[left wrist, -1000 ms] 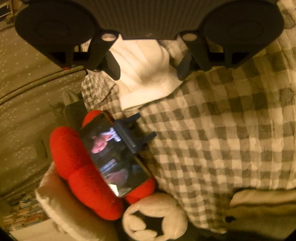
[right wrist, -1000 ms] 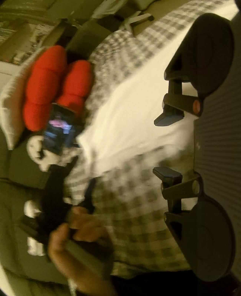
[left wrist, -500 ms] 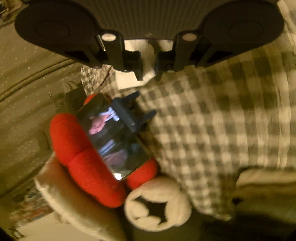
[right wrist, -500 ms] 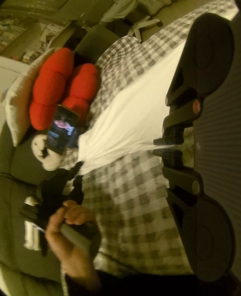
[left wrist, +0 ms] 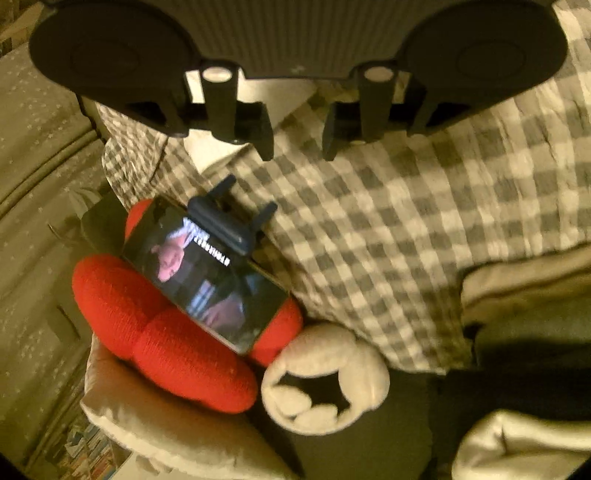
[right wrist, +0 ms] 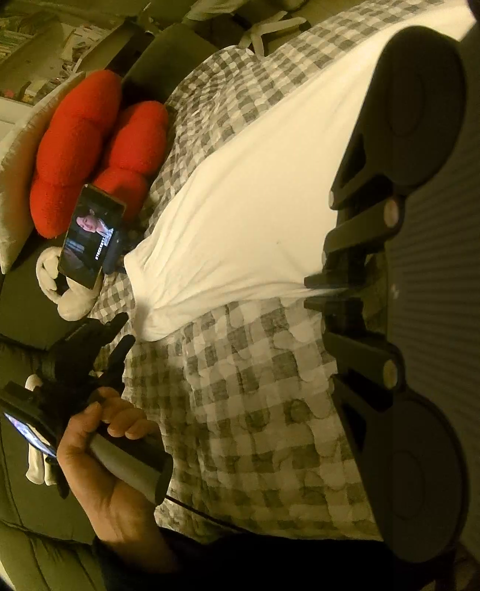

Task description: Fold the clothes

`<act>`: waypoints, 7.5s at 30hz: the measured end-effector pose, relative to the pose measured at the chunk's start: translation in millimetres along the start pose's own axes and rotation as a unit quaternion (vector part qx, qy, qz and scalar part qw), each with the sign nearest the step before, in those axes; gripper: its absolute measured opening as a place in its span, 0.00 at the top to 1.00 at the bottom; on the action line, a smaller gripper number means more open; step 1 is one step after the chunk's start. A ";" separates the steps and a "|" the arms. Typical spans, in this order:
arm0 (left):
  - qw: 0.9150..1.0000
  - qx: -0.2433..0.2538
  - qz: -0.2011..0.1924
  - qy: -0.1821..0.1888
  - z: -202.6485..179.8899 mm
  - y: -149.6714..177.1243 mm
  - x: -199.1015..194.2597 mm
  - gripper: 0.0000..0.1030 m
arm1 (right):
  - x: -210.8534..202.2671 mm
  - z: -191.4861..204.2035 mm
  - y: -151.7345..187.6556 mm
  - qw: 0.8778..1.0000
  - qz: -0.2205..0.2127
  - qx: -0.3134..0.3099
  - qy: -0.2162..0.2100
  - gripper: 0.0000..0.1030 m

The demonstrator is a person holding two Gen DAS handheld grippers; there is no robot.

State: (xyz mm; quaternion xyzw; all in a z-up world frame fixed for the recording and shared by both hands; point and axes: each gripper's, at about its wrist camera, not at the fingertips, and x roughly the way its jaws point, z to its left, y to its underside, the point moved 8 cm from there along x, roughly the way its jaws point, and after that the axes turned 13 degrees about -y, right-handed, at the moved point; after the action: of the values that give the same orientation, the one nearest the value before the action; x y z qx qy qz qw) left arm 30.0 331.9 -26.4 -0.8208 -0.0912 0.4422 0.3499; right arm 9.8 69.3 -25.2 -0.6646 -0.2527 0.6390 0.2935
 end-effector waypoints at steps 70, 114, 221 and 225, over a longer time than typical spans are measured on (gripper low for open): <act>0.882 0.441 -0.026 0.164 -172.4 196.5 -89.2 0.48 | -280.2 -227.2 284.5 0.703 -0.197 0.558 0.395 0.58; 0.880 0.450 -0.034 0.151 -170.7 197.7 -90.0 0.45 | -297.9 -188.5 297.1 0.577 -0.301 0.684 0.330 0.95; 0.905 0.416 -0.023 0.083 -226.2 144.4 -10.1 0.35 | -286.9 -202.6 276.0 0.591 -0.307 0.643 0.378 0.94; 0.903 0.420 -0.026 0.083 -221.3 148.3 -16.2 0.35 | -286.6 -203.3 274.6 0.591 -0.309 0.643 0.376 0.94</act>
State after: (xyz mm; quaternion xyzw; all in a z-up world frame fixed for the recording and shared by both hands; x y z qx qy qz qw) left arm 171.5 105.7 -32.2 -0.6287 0.1116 0.3604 0.6800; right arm 185.9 -340.3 -17.8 -0.3660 0.1667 0.1992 0.8936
